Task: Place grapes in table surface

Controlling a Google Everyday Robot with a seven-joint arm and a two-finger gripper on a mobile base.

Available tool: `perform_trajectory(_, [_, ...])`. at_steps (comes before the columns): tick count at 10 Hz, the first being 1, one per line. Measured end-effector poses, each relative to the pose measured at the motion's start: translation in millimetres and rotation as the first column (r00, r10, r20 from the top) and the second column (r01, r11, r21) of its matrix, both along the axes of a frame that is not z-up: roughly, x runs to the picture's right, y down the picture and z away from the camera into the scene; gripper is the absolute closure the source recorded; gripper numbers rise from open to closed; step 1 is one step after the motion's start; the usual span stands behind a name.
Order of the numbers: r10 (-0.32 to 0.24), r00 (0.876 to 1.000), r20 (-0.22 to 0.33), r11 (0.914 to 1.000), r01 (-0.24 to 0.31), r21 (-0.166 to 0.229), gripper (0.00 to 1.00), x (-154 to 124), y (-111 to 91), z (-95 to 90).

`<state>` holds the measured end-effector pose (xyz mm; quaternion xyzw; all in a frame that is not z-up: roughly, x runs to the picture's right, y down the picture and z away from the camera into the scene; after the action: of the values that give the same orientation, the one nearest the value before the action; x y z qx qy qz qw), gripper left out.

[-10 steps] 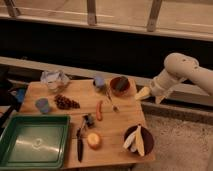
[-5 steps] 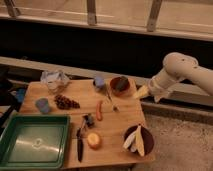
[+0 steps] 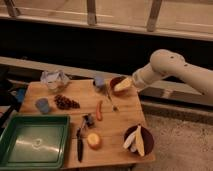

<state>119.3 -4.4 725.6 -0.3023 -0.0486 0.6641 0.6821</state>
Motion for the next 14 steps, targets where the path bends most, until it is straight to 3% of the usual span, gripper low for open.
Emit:
perform_trajectory(4, [-0.001, 1.0, -0.002, 1.0, 0.001, -0.01, 0.2, 3.1, 1.0, 1.1])
perform_trajectory(6, [-0.019, 0.998, -0.052, 0.9994, 0.017, -0.03, 0.2, 16.5, 2.2, 13.8])
perform_trajectory(8, [-0.054, 0.998, -0.022, 0.9978, 0.053, -0.04, 0.2, 3.4, 1.5, 25.6])
perform_trajectory(11, [-0.124, 0.991, 0.044, 0.9917, 0.126, -0.028, 0.2, -57.4, 6.3, 39.9])
perform_trajectory(13, [-0.154, 0.981, 0.12, 0.9875, 0.157, -0.014, 0.2, -118.0, 13.6, 50.4])
perform_trajectory(14, [-0.16, 0.977, 0.141, 0.9867, 0.163, -0.008, 0.2, -130.8, 15.3, 50.4])
